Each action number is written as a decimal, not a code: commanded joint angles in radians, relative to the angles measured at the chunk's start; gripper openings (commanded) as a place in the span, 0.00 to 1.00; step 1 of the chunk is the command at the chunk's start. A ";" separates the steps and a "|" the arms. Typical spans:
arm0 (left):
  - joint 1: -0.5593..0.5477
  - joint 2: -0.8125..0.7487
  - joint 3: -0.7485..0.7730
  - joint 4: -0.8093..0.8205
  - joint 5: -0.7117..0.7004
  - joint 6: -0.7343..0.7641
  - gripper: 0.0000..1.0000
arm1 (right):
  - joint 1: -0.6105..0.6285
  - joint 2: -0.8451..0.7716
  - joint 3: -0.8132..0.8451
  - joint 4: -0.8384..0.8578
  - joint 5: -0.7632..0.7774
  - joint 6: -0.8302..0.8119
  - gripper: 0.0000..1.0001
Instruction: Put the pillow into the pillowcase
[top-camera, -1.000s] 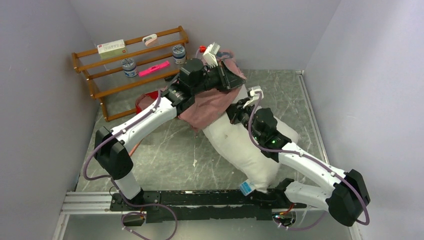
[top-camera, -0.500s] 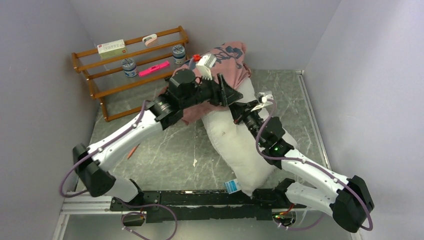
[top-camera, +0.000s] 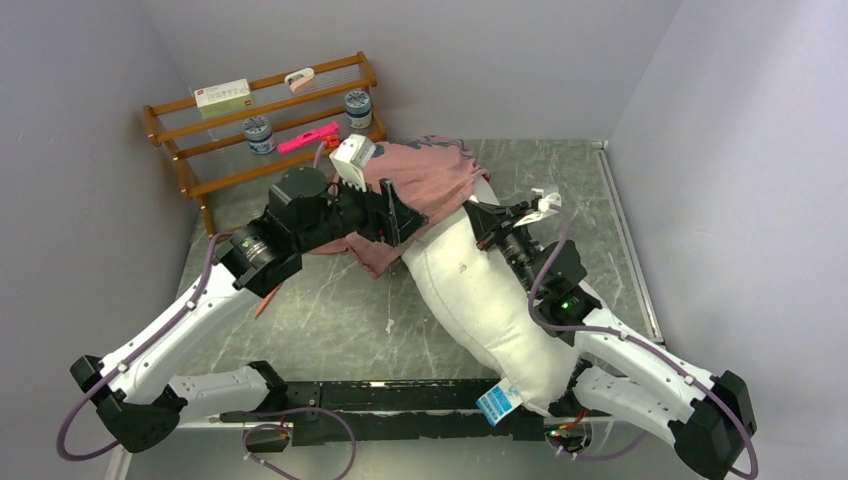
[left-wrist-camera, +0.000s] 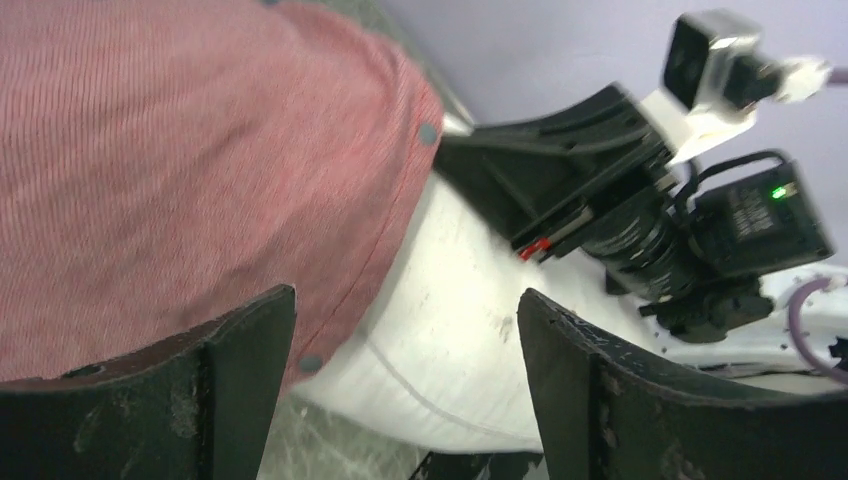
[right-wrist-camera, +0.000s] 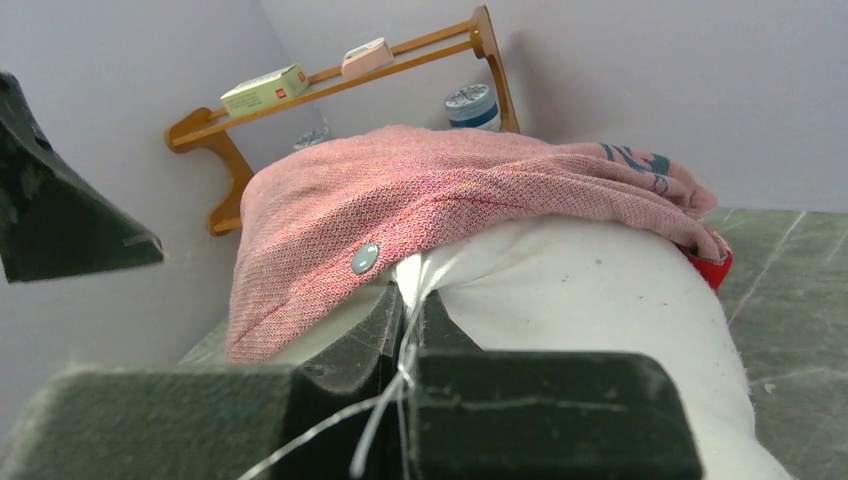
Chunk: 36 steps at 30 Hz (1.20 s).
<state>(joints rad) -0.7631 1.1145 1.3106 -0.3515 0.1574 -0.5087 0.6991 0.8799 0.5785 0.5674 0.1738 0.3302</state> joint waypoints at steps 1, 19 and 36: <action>0.000 -0.030 -0.012 -0.161 -0.045 0.003 0.85 | 0.002 -0.109 0.056 0.257 0.014 -0.001 0.00; 0.035 -0.112 -0.461 0.291 -0.064 0.066 0.95 | 0.002 -0.176 0.097 0.241 0.069 0.000 0.00; 0.028 0.011 -0.359 0.281 -0.172 -0.014 0.05 | 0.002 -0.099 0.087 0.283 0.123 -0.050 0.00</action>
<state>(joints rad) -0.7322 1.1648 0.8764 -0.0765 -0.0711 -0.4786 0.6991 0.7830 0.5789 0.5278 0.2607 0.3149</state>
